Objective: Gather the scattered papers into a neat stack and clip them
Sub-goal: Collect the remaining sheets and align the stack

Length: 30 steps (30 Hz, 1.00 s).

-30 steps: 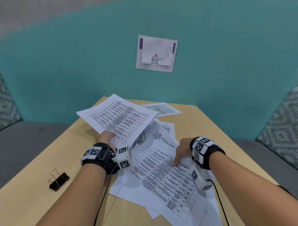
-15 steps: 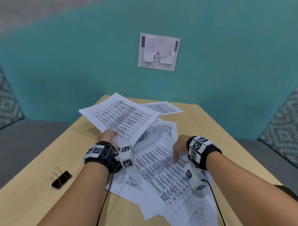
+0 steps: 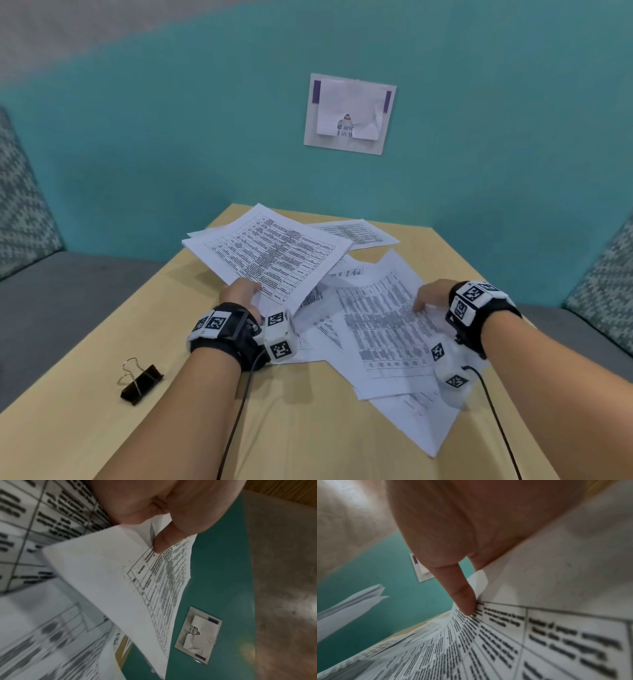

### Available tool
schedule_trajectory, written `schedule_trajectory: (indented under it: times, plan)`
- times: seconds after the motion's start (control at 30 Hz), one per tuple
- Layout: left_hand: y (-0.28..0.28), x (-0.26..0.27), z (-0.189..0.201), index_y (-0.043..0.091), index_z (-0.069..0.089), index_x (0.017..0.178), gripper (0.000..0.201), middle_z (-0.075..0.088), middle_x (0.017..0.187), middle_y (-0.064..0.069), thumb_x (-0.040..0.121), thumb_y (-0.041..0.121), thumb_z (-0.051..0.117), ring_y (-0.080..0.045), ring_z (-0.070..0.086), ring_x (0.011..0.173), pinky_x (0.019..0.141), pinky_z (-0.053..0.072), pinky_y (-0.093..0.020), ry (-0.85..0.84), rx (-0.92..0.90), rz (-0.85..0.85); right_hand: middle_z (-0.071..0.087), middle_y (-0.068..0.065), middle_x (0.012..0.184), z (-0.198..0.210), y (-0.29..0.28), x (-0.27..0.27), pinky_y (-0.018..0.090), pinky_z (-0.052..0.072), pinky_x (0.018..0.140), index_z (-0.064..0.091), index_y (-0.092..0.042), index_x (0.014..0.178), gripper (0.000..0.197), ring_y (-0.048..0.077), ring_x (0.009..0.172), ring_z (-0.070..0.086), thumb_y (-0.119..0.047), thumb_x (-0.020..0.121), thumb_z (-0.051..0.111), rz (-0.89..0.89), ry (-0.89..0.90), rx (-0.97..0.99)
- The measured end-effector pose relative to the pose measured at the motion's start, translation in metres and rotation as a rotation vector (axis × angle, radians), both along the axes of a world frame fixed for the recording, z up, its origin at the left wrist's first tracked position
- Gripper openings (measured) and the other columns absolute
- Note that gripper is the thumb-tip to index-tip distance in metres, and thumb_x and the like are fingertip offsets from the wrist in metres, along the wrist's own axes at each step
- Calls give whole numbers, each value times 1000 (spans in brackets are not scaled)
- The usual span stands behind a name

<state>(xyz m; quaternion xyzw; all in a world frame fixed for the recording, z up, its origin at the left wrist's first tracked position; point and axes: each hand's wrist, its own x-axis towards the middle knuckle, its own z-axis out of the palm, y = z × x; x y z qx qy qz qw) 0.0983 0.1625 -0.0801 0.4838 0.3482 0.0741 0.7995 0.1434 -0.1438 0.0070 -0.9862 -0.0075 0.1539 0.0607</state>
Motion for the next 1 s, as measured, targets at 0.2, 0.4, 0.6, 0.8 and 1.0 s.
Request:
schedule_trajectory:
  times: [0.2, 0.4, 0.6, 0.8, 1.0]
  plan:
    - [-12, -12, 11, 8, 35, 155, 68, 28, 163, -23, 94, 11, 65, -55, 38, 140, 110, 33, -68, 5, -78, -30, 45, 17, 147, 4, 46, 0, 33, 45, 89, 51, -4, 141, 42, 28, 115, 50, -19, 102, 54, 59, 25, 159]
    - [-17, -20, 20, 5, 35, 153, 53, 40, 153, -27, 103, 6, 54, -48, 56, 123, 93, 44, -56, 28, -86, -87, 52, 16, 142, -3, 69, 9, 29, 46, 81, 54, -3, 139, 52, 26, 106, 51, -19, 92, 70, -26, 112, 251]
    - [-16, -16, 17, 4, 36, 154, 62, 28, 163, -26, 98, 12, 61, -50, 31, 147, 118, 27, -62, 56, -77, -113, 38, 16, 157, -9, 71, 7, 39, 43, 109, 44, -3, 148, 61, 34, 139, 43, -17, 94, 69, -30, 159, 261]
    - [-21, -19, 19, 4, 30, 156, 64, 25, 163, -26, 100, 11, 59, -49, 33, 145, 115, 31, -63, 54, -94, -96, 42, 14, 156, -8, 86, 6, 40, 43, 110, 42, -4, 150, 69, 32, 138, 46, -22, 91, 73, -27, 136, 305]
    - [-27, -27, 26, -3, 28, 155, 61, 33, 159, -29, 102, 10, 57, -47, 42, 141, 115, 34, -55, 67, -83, -137, 46, 16, 150, -4, 93, 1, 37, 41, 107, 47, -2, 146, 60, 33, 136, 47, -25, 94, 68, 15, 118, 337]
